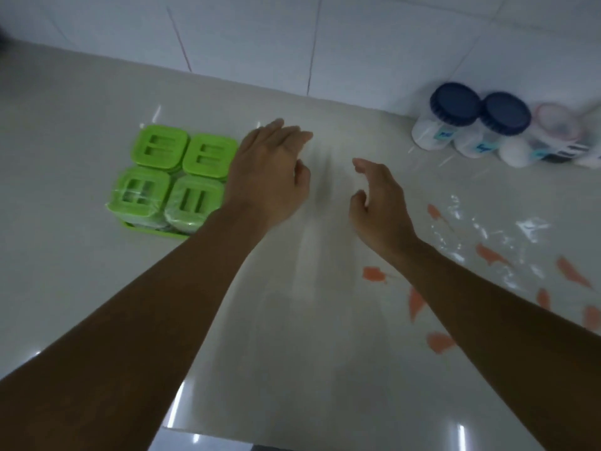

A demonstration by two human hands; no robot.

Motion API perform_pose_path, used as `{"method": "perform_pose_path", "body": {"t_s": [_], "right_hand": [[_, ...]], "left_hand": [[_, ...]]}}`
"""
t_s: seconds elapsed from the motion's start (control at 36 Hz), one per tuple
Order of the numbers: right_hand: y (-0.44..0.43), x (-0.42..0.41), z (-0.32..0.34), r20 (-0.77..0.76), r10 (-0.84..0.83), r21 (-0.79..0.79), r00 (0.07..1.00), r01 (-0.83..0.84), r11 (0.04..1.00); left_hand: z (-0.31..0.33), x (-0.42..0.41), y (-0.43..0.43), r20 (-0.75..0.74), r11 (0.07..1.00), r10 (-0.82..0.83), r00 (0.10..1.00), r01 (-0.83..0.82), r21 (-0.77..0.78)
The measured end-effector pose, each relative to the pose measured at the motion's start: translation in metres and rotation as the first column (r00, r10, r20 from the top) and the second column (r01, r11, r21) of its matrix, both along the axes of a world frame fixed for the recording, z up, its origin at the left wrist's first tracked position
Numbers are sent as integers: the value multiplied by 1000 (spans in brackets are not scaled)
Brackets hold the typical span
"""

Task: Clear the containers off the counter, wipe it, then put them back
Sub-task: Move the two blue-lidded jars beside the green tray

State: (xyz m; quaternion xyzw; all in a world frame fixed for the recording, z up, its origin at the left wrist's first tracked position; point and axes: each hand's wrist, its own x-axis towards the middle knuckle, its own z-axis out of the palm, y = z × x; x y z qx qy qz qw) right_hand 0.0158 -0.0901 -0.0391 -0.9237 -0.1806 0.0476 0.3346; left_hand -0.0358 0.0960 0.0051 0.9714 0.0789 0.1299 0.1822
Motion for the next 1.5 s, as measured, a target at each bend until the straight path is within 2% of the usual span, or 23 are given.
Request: {"method": "perform_pose_path", "body": {"t_s": [0.14, 0.25, 0.44, 0.56, 0.72, 0.81, 0.97, 1.06, 1.19, 1.36, 1.5], "right_hand": [[-44, 33, 14, 80, 24, -71, 997, -18, 997], [-76, 63, 22, 79, -25, -125, 997, 34, 992], [-128, 119, 27, 164, -104, -181, 981, 134, 974], [-146, 152, 24, 180, -149, -229, 972, 189, 955], [-155, 187, 11, 236, -126, -415, 964, 217, 883], [-158, 197, 4, 281, -148, -424, 948, 261, 867], [-164, 208, 2, 352, -151, -387, 924, 290, 875], [-163, 208, 0, 379, -167, -319, 910, 298, 900], [-162, 195, -1, 410, -207, -97, 889, 268, 959], [-147, 161, 3, 430, -278, 86, 859, 267, 960], [-124, 118, 10, 403, -282, 178, 871, 228, 957]], "left_hand": [[7, 42, -45, -117, 997, -73, 990, 71, -18], [12, 77, -84, -116, 992, -123, 986, 121, -30], [16, 140, -150, -95, 980, -176, 980, 166, -106], [3, 173, -174, -134, 970, -221, 966, 204, -131], [-28, 213, -190, -179, 968, -242, 954, 223, -116], [-43, 219, -193, -167, 965, -219, 961, 188, -182], [-55, 228, -195, 36, 962, -135, 990, 140, -235], [-50, 236, -194, 45, 953, -130, 991, 137, -269], [-44, 232, -181, 43, 943, -151, 988, 157, -294], [-42, 186, -157, 114, 921, -146, 983, 177, -347], [-33, 139, -136, 79, 914, -98, 992, 121, -388]]}}
